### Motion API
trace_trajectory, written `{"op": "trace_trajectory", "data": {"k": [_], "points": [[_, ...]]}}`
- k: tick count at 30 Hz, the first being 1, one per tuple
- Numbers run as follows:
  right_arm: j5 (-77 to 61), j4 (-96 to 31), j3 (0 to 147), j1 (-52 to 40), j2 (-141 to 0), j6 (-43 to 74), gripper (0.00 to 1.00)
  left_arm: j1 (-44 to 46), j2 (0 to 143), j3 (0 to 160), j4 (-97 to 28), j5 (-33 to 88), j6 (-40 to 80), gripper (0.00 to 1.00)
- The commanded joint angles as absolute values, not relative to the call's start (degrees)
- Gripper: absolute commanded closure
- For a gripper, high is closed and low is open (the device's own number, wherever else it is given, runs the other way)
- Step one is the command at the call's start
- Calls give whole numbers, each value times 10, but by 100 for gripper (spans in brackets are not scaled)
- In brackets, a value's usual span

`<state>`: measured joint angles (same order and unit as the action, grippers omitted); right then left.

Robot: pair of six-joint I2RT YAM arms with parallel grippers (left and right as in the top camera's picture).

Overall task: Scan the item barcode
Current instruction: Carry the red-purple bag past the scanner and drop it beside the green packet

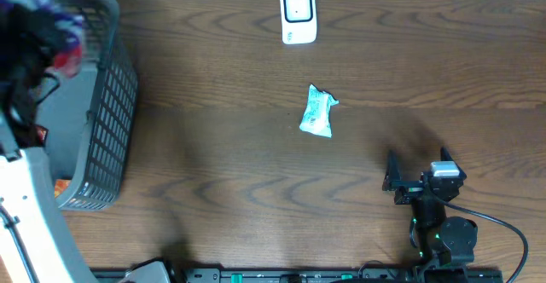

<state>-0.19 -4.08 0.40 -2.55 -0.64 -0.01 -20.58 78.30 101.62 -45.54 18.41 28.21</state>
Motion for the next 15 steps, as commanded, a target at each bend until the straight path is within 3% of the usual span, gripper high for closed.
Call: {"op": "trace_trajectory", "data": {"k": [1,15], "points": [[-1,-43,3,-30,-4,8,1,-148,772,1017,-444,255,244,93],[-1,-43,3,-30,-4,8,1,134,914,1007,-467,190,135,92]]}}
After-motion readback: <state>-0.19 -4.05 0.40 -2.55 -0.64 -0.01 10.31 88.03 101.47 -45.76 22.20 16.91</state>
